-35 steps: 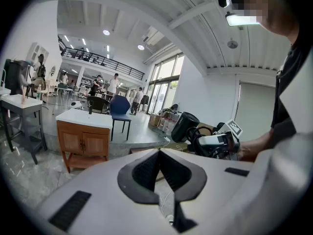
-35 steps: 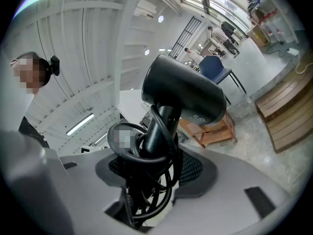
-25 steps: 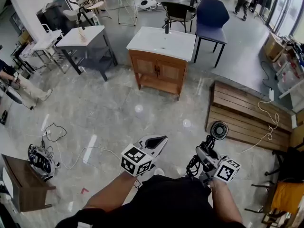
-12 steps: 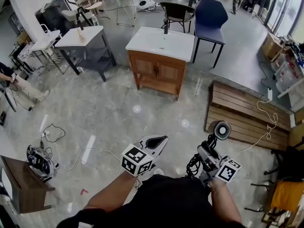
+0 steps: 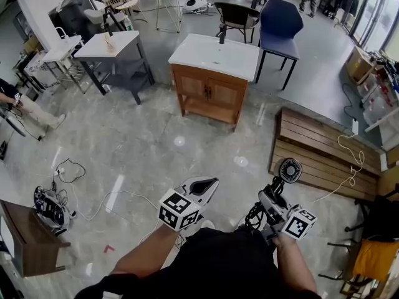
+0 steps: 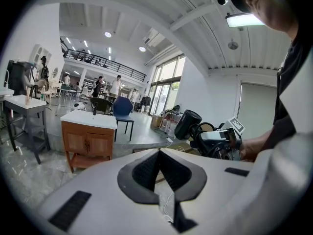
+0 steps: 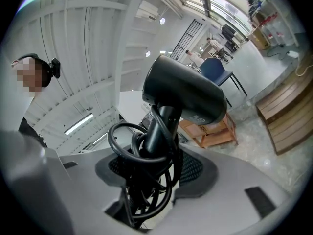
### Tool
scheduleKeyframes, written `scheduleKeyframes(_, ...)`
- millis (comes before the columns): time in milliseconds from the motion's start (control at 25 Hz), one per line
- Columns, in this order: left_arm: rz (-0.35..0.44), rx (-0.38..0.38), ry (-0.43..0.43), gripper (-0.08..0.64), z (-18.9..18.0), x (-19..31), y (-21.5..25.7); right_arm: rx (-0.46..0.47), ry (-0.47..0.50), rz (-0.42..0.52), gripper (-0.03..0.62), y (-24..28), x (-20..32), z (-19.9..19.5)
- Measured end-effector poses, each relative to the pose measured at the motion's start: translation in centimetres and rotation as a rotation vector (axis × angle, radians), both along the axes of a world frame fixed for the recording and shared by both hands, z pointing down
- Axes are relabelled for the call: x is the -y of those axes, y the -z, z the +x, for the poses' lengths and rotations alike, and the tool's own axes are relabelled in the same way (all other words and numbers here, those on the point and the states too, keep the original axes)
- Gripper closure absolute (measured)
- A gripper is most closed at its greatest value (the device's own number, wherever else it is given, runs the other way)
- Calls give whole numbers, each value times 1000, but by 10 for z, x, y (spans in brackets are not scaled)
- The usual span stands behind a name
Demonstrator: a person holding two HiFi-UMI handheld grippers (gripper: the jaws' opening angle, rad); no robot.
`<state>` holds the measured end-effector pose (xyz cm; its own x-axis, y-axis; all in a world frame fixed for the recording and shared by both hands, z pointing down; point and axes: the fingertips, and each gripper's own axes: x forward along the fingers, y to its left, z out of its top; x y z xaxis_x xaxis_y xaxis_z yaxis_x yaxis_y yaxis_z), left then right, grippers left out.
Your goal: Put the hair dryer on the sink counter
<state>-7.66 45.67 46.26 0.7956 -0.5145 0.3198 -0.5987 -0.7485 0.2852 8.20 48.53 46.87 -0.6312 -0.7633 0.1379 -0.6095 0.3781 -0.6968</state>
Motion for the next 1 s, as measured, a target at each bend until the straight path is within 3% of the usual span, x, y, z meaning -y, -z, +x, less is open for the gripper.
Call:
scheduleKeyframes(640,-46,8,36,560,-7,2,-18,8,12,-24,368,-5,21,-6)
scheduleKeyframes(1000,-45,30,83,560,-20,39,-18,34,51,-22,368,-8,67,-17)
